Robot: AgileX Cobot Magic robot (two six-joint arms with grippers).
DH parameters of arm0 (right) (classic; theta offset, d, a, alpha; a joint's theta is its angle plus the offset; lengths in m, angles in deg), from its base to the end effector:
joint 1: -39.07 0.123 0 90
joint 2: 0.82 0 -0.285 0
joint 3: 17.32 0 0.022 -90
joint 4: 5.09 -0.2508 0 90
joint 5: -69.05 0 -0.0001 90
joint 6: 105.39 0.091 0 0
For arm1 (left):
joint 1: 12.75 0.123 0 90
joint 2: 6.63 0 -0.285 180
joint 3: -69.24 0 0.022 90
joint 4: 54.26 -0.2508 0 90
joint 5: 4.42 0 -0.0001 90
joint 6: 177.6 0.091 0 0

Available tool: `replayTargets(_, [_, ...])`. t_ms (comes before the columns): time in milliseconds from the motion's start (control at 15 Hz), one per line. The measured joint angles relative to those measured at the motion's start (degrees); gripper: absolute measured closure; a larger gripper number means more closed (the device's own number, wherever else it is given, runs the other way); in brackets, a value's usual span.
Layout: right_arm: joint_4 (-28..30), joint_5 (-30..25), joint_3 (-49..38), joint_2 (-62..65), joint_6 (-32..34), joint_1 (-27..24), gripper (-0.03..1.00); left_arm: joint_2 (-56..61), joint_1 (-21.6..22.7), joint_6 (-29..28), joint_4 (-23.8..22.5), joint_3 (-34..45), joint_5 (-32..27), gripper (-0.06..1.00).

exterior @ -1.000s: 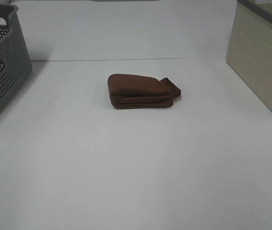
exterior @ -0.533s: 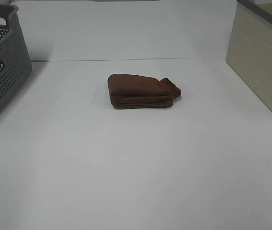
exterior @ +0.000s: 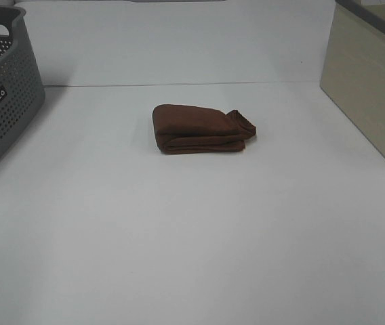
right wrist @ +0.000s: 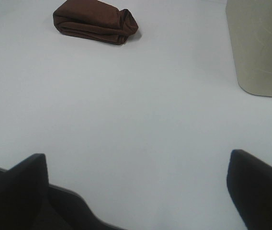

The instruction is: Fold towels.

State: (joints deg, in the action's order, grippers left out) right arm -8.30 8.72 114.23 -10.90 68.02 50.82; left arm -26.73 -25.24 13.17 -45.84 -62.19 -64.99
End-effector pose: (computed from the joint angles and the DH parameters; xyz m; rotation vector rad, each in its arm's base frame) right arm 0.0005 0.0046 0.2787 -0.3318 2.0488 0.1227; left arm 0.0249 -0.0174 0.2758 0.4413 2.2083 -0.1990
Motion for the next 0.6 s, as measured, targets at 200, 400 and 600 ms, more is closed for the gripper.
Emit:
replayTargets(200, [0.00,0.00,0.00,0.00,0.00,0.00,0.02,0.00,0.00,0.46,0.29,0.00,0.00,0.38])
replayTargets(400, [0.00,0.00,0.00,0.00,0.00,0.00,0.02,0.00,0.00,0.52,0.34,0.00,0.00,0.38])
replayTargets(600, [0.00,0.00,0.00,0.00,0.00,0.00,0.02,0.00,0.00,0.57,0.34,0.00,0.00,0.38])
